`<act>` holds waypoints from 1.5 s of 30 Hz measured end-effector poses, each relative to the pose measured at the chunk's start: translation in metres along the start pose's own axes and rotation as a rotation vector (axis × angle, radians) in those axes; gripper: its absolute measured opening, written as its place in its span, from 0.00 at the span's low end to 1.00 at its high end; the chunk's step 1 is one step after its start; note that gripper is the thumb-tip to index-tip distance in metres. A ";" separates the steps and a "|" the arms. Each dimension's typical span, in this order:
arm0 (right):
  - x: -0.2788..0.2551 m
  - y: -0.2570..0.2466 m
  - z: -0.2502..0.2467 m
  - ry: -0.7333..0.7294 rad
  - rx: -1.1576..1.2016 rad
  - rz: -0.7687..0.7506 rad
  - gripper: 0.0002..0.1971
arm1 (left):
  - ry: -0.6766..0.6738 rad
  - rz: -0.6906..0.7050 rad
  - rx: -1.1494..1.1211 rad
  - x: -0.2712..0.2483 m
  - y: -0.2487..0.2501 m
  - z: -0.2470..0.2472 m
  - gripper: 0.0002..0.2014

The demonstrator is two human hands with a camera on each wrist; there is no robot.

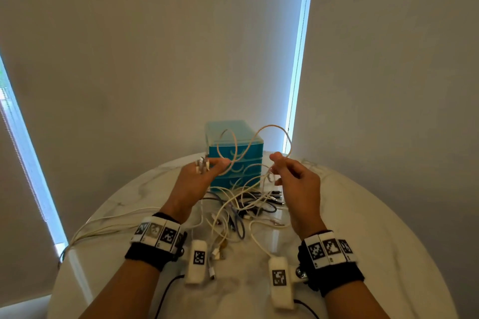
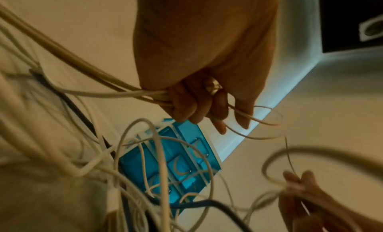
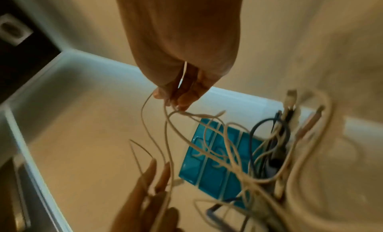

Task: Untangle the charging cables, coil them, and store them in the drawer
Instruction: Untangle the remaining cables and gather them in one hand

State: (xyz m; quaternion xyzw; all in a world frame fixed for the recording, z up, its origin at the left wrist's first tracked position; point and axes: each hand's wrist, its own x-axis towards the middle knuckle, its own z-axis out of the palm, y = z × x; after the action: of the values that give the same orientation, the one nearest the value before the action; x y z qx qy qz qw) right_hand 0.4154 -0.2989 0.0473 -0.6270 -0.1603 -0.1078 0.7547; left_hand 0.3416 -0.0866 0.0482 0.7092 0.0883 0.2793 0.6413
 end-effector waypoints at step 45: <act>0.006 -0.013 0.032 -0.576 -0.601 -0.100 0.09 | 0.483 0.208 -0.523 0.019 -0.001 -0.026 0.14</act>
State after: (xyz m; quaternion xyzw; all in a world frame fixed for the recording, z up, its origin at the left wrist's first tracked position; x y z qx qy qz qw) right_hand 0.4126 -0.2697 0.0666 -0.8153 -0.3562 -0.0065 0.4565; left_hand 0.3448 -0.0551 0.0529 0.4400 0.0905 0.5154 0.7297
